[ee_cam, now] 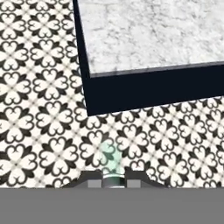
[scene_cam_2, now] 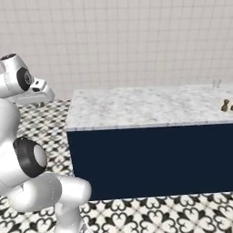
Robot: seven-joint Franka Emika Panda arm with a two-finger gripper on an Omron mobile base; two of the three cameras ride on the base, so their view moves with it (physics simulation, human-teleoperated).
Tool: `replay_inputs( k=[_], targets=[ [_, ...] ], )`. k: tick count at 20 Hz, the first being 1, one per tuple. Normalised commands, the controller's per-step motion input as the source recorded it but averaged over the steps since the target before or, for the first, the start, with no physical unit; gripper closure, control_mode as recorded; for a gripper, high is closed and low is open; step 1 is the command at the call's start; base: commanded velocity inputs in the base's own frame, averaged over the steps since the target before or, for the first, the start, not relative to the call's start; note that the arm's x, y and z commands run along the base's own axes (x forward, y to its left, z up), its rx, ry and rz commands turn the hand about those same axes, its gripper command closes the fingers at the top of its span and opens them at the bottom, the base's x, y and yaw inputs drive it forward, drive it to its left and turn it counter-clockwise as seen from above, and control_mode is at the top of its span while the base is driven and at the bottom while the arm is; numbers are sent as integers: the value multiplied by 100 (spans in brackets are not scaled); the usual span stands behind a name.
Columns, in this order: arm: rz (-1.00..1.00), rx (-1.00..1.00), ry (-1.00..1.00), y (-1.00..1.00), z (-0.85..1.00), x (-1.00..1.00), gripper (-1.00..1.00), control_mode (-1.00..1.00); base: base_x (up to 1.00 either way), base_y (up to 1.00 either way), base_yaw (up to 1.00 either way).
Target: Take a straw from the drawer in front and place it inside the glass cup on the dining counter.
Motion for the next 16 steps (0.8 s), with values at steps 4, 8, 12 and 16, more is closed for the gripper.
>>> replay_inputs(
  k=[4, 8, 12, 16],
  targets=[
    [0, 0, 0, 0, 0, 0, 100, 100, 41, 100, -39],
    [0, 0, 0, 0, 0, 0, 100, 100, 37, 100, -39],
    [0, 0, 0, 0, 0, 0, 100, 100, 29, 100, -40],
    [0, 0, 0, 0, 0, 0, 100, 100, 28, 100, -40]
  ],
)
